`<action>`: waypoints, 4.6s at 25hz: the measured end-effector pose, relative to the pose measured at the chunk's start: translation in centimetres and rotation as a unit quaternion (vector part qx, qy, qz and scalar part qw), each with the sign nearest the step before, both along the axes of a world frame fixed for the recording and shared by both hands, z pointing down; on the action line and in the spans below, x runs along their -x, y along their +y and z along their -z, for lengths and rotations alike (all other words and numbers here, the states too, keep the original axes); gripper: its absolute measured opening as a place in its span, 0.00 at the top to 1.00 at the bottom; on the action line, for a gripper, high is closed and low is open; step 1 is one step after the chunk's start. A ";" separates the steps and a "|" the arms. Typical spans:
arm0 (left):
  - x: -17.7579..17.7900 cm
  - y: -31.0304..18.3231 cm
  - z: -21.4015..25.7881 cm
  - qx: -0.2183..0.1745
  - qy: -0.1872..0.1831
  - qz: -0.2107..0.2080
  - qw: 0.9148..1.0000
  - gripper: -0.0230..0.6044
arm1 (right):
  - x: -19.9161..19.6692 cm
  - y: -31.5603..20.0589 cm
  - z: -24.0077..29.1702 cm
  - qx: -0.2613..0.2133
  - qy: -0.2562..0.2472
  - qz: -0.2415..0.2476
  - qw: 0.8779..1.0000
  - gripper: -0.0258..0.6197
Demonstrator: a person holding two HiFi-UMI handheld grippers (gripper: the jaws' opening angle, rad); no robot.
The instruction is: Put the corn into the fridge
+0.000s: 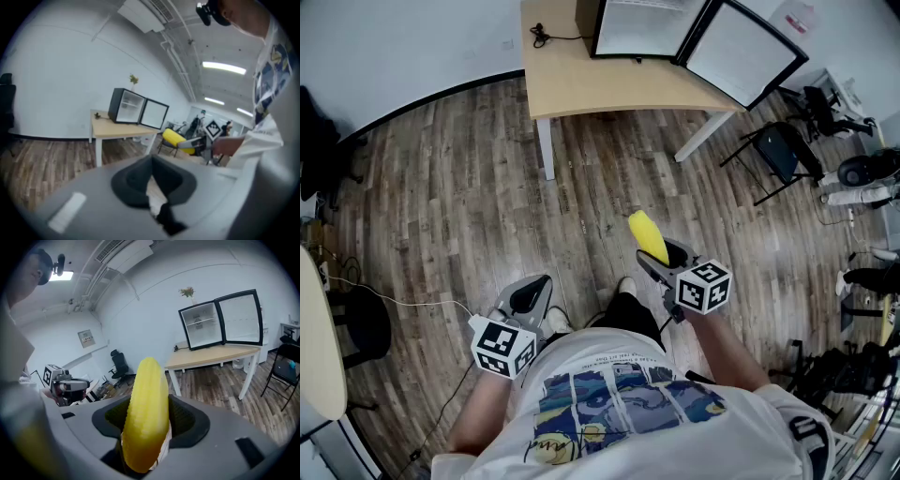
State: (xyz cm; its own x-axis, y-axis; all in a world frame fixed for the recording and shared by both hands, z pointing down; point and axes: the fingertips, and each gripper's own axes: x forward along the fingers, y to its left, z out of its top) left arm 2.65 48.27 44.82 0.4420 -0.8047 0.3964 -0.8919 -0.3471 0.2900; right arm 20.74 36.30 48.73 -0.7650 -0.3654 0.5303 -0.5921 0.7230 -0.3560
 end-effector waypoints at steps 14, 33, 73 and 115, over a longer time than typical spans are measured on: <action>1.1 -6.7 0.2 -0.020 -0.003 -0.058 0.998 0.95 | 2.2 -3.0 -1.3 0.020 0.018 -0.044 0.999 0.59; 6.1 -23.9 1.2 -0.006 -0.057 -0.081 0.995 0.95 | 9.4 -21.3 -2.2 0.002 -0.001 -0.052 0.999 0.59; 10.4 -61.6 1.9 -0.023 -0.051 -0.083 0.995 0.95 | 8.8 -70.3 -4.3 -0.018 0.067 -0.154 0.986 0.59; 12.9 -66.5 -0.1 0.053 -0.094 0.115 0.988 0.95 | 14.9 -96.1 -15.7 -0.047 0.174 -0.124 0.976 0.59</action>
State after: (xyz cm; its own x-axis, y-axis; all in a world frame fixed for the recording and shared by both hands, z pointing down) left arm -10.30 -18.28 44.92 0.1635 -0.8243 0.5420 -0.9851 -0.1065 0.1351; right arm 5.88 -59.81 64.43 -0.4267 -0.5759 0.6973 -0.8263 0.5616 -0.0418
